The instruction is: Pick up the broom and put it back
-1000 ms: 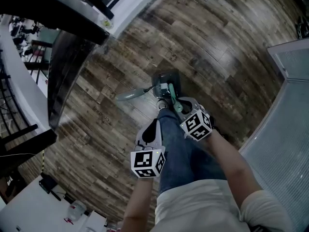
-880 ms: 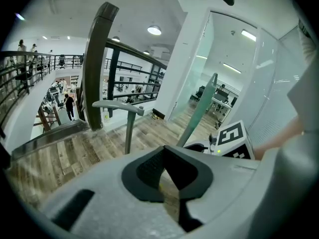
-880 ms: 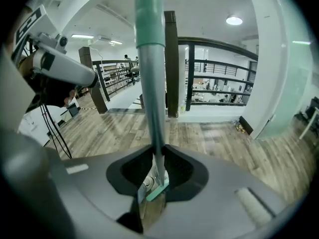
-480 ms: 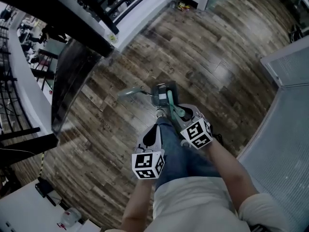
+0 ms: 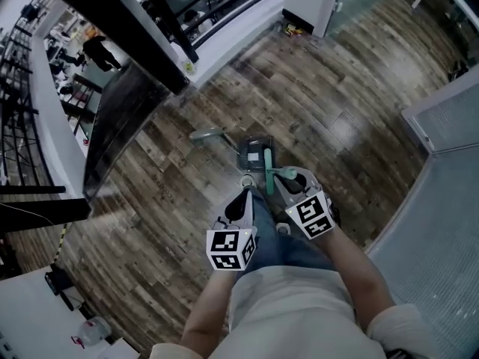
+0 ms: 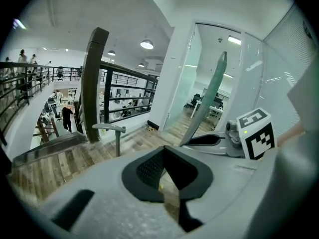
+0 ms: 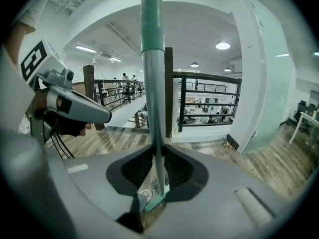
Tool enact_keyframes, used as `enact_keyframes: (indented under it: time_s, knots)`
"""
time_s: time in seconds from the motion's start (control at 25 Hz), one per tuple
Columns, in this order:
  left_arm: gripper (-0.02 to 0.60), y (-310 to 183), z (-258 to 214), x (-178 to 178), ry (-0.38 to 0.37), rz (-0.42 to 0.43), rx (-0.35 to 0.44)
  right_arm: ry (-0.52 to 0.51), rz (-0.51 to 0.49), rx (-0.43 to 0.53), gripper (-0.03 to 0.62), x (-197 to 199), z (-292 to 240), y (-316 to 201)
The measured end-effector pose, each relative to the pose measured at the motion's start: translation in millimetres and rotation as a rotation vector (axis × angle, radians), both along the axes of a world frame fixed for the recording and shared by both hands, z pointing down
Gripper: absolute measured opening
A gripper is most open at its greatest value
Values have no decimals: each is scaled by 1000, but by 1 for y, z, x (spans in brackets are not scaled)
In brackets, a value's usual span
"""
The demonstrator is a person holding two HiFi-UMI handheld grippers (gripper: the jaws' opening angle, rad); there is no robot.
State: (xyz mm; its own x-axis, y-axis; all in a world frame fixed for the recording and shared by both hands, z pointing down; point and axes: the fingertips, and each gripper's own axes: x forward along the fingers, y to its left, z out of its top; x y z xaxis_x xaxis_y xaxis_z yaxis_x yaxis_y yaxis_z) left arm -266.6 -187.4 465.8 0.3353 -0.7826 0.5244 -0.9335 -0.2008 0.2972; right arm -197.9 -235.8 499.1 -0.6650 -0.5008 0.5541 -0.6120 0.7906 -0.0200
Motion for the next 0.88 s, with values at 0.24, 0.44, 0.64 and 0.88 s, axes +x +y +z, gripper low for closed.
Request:
enact_keyframes:
  time_s: [0.24,0.44,0.64,0.88]
  knots:
    - [8,25,-19,16,-1,3,18,-31,-1,35,81,14,-36,29]
    - [8,47,-32,30,1,13,26,-67,14,47,81,28,-62,50]
    - [8,61,-44,38,6,8,40,-100,32,58,81,41,-84,67]
    - [8,74,-61,42,0,7,69,-130,50,67,82,51,-105,84]
